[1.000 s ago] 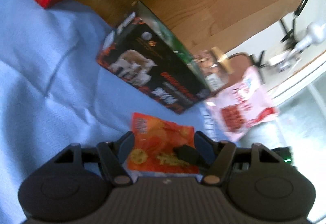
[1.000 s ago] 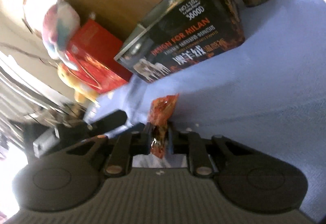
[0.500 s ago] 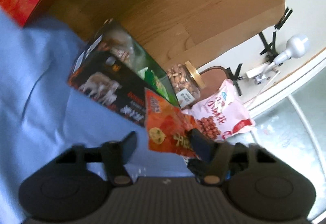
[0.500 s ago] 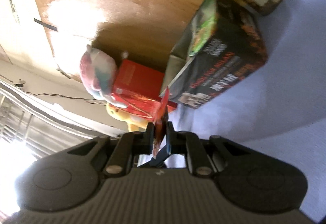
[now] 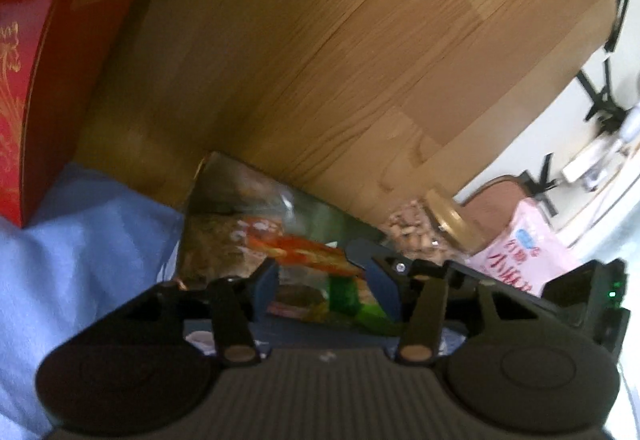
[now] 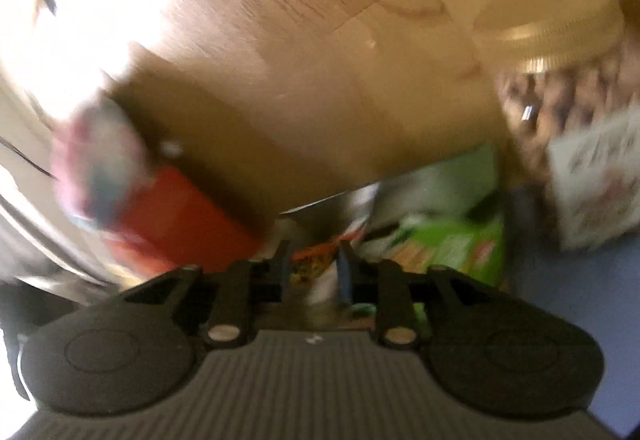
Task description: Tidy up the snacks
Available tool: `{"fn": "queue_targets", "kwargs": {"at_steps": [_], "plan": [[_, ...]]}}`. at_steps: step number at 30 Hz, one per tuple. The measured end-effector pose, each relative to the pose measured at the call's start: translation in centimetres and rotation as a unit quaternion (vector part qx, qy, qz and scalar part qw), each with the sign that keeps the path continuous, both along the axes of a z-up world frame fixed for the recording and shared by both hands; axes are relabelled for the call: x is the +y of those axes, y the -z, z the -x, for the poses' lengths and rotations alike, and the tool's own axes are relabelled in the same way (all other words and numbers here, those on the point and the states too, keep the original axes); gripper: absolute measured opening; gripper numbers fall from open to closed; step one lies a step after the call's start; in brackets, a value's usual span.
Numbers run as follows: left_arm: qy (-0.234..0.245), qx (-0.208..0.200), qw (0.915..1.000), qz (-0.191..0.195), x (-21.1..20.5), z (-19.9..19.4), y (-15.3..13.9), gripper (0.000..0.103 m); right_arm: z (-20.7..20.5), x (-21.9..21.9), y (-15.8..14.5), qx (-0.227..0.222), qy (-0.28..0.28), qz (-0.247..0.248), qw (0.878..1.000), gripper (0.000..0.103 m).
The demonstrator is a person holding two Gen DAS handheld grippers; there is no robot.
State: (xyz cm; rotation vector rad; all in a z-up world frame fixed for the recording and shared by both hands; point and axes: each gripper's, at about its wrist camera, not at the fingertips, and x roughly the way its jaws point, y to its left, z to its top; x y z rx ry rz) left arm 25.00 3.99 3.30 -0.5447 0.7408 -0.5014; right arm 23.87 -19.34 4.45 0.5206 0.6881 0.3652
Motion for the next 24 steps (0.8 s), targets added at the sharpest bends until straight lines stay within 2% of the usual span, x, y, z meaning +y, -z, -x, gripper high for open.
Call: {"fn": "queue_targets", "kwargs": {"at_steps": [2, 4, 7, 10, 14, 18, 22, 24], "plan": [[0.003, -0.004, 1.0000, 0.006, 0.1, 0.7, 0.2, 0.051, 0.8, 0.3, -0.4, -0.027, 0.016, 0.040, 0.999, 0.043], [0.002, -0.018, 0.9998, 0.003, 0.3, 1.5, 0.0, 0.052, 2.1, -0.1, -0.9, -0.054, 0.029, 0.047, 0.997, 0.049], [0.000, -0.027, 0.9996, 0.002, 1.0, 3.4, -0.6, 0.055, 4.4, -1.7, -1.1, -0.062, 0.046, 0.025, 0.997, 0.048], [0.012, -0.033, 0.9994, 0.004, 1.7, 6.2, -0.9, 0.056, 8.3, -3.3, -0.7, -0.065, 0.035, -0.006, 0.997, 0.049], [0.036, -0.029, 0.9989, -0.006, 1.9, 10.7, 0.5, 0.059, 14.3, -5.4, 1.7, -0.036, 0.008, -0.049, 0.998, 0.052], [0.056, 0.000, 0.9984, -0.001, 1.8, 13.9, 3.0, 0.059, 19.4, -6.0, 3.9, -0.001, -0.006, -0.057, 0.998, 0.052], [0.039, 0.011, 0.9992, 0.005, 3.5, 16.1, 4.2, 0.059, 22.6, -5.5, 4.7, 0.015, -0.017, -0.062, 0.998, 0.052], [0.027, 0.019, 0.9993, 0.021, 4.6, 16.7, 4.3, 0.059, 22.9, -4.9, 4.7, 0.025, -0.029, -0.067, 0.997, 0.052]]}}
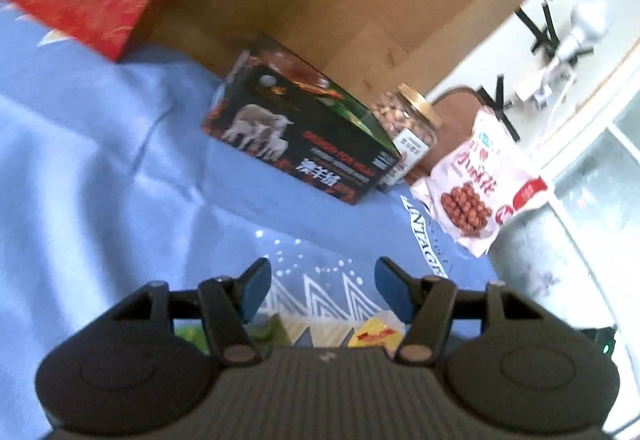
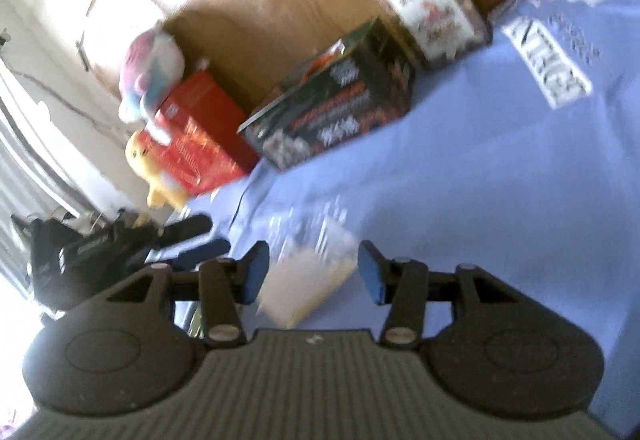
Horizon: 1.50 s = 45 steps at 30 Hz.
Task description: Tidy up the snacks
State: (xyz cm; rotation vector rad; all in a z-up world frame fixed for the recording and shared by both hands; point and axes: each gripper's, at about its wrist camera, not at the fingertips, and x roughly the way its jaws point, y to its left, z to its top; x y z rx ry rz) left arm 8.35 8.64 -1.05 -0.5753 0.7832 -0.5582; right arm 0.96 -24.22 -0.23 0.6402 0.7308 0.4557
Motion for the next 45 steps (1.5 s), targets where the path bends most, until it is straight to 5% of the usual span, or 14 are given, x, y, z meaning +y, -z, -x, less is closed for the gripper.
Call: {"fn": "queue_targets", "kwargs": {"at_steps": [6, 10, 13, 17, 24, 41, 45], "plan": [[0.008, -0.010, 0.9998, -0.015, -0.8, 1.2, -0.3, 0.059, -1.1, 1.4, 0.9, 0.029, -0.021, -0.050, 0.998, 0.053], [-0.020, -0.026, 0.9969, -0.072, -2.0, 1.1, -0.4, 0.062, -1.9, 3.4, 0.6, 0.010, -0.021, 0.007, 1.000, 0.053], [-0.062, -0.057, 0.9843, -0.155, -3.1, 0.6, -0.9, 0.068, -1.7, 5.0, 0.7, -0.044, -0.014, 0.081, 0.996, 0.054], [-0.097, -0.088, 0.9650, -0.227, -4.2, -0.6, -0.8, 0.068, -1.1, 6.0, 1.0, -0.076, -0.014, 0.121, 0.990, 0.054], [-0.102, -0.064, 0.9644, -0.236, -4.5, -1.5, 1.1, 0.068, -1.0, 6.1, 1.1, -0.084, -0.020, 0.133, 0.987, 0.055], [-0.094, -0.078, 0.9600, -0.252, -5.1, -1.3, 1.4, 0.076, -0.8, 6.3, 1.0, -0.086, -0.018, 0.135, 0.987, 0.056], [-0.087, -0.078, 0.9641, -0.238, -4.9, -1.4, 1.4, 0.084, -0.8, 6.2, 0.9, -0.088, -0.018, 0.135, 0.987, 0.059]]}}
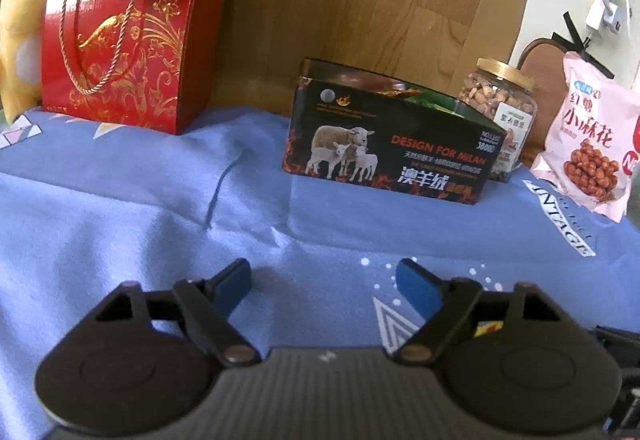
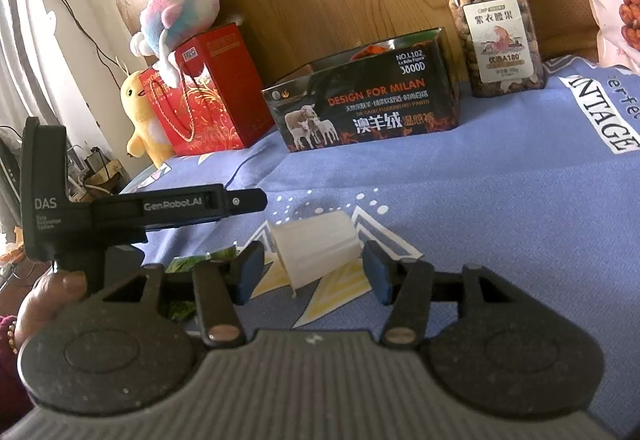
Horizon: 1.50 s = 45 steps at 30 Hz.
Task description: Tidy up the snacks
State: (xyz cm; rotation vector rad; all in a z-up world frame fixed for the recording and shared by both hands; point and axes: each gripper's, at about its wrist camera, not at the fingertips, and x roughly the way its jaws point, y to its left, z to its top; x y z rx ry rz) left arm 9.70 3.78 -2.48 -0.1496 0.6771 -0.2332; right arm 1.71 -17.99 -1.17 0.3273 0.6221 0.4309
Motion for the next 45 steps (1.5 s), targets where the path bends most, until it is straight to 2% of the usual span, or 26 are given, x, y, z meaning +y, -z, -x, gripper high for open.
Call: {"fn": "queue_targets", "kwargs": {"at_steps": [10, 14, 22, 25, 29, 32, 45], "plan": [[0.004, 0.001, 0.9999, 0.010, 0.0, 0.0, 0.1, 0.090, 0.0, 0.1, 0.0, -0.001, 0.000, 0.001, 1.000, 0.062], [0.012, 0.008, 0.9998, 0.016, 0.0, -0.1, 0.2, 0.103, 0.0, 0.1, 0.0, -0.001, 0.001, 0.001, 1.000, 0.063], [0.015, 0.006, 0.9998, 0.014, 0.1, -0.1, 0.3, 0.103, 0.0, 0.1, 0.0, -0.001, 0.002, 0.002, 1.000, 0.065], [0.015, 0.004, 0.9993, 0.033, 0.6, 0.0, 0.3, 0.103, 0.1, 0.1, -0.1, -0.004, 0.005, 0.003, 1.000, 0.069], [0.011, 0.001, 0.9979, 0.064, 1.4, 0.1, 0.3, 0.103, 0.1, 0.0, -0.1, -0.004, 0.006, 0.003, 1.000, 0.070], [0.011, 0.000, 0.9972, 0.074, 1.6, 0.0, 0.3, 0.103, 0.1, 0.1, -0.1, -0.004, 0.006, 0.003, 1.000, 0.071], [0.013, 0.001, 0.9983, 0.057, 1.2, 0.0, 0.4, 0.103, 0.2, 0.0, -0.2, -0.007, 0.009, 0.005, 1.000, 0.075]]}}
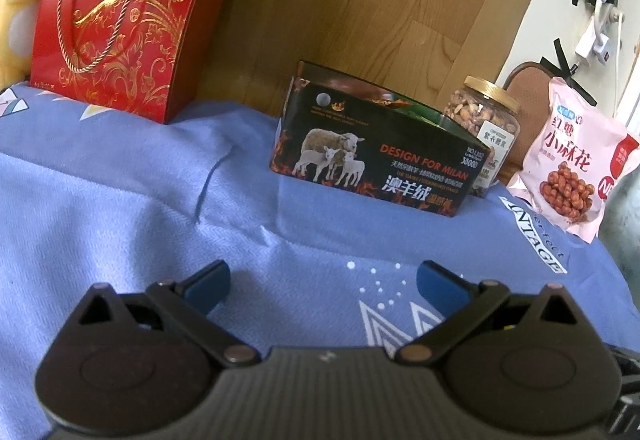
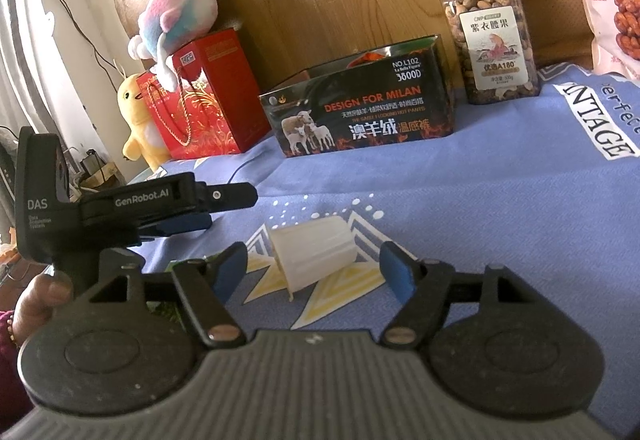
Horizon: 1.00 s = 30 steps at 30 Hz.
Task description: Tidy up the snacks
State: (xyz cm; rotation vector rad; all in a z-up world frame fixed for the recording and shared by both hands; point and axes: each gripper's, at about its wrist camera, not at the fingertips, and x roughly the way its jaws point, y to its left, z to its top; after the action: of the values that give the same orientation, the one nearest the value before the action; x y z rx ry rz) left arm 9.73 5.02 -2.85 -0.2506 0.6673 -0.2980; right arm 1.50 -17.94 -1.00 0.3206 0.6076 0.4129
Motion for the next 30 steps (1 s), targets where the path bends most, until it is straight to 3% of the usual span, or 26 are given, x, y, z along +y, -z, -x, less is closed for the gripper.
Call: {"fn": "queue_targets", "kwargs": {"at_steps": [30], "plan": [[0.000, 0.000, 1.0000, -0.009, -0.28, 0.10, -0.02, 0.103, -0.02, -0.07, -0.08, 0.000, -0.001, 0.000, 1.000, 0.078]]}}
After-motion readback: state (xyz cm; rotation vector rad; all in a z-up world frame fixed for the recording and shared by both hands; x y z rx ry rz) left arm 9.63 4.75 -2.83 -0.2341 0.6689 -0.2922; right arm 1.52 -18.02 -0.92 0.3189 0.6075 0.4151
